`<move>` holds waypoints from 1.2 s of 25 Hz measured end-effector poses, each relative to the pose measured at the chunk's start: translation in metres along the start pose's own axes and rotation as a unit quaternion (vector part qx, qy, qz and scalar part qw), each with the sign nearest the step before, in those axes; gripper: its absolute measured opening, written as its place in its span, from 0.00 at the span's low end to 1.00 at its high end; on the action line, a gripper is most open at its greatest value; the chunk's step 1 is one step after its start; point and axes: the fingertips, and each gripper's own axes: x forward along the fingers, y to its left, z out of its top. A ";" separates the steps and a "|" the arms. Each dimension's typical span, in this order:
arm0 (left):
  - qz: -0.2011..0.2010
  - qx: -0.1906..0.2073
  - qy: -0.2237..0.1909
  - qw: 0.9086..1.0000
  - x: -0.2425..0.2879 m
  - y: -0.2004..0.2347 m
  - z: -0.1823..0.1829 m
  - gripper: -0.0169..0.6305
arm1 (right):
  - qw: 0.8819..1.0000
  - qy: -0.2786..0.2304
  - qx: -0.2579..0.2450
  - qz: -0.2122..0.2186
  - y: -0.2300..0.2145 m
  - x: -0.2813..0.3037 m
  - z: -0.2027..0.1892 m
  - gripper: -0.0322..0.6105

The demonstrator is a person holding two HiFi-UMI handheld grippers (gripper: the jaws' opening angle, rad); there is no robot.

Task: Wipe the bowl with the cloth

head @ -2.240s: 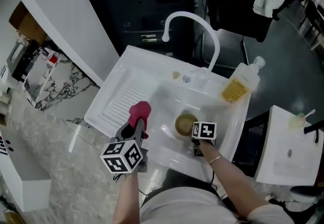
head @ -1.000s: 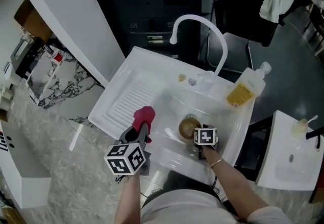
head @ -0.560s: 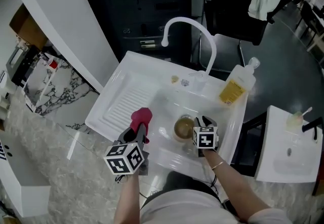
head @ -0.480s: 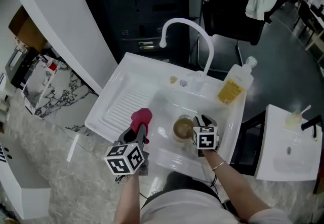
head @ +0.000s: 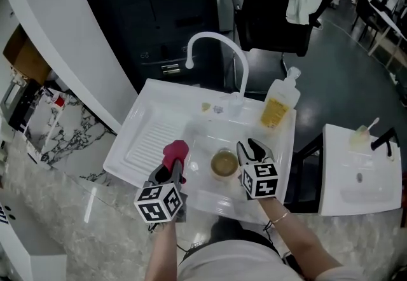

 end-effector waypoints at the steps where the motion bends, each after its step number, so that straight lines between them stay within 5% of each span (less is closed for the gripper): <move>1: 0.001 0.004 -0.003 1.000 -0.001 -0.001 0.001 0.09 | 1.000 -0.009 -0.001 0.003 0.003 -0.007 0.007 0.27; 13: -0.003 0.026 -0.034 0.999 -0.020 -0.009 0.014 0.09 | 0.995 -0.086 -0.002 0.039 0.037 -0.081 0.057 0.20; 30: -0.006 0.057 -0.057 0.997 -0.049 -0.010 0.018 0.09 | 0.991 -0.121 0.001 0.058 0.065 -0.130 0.059 0.06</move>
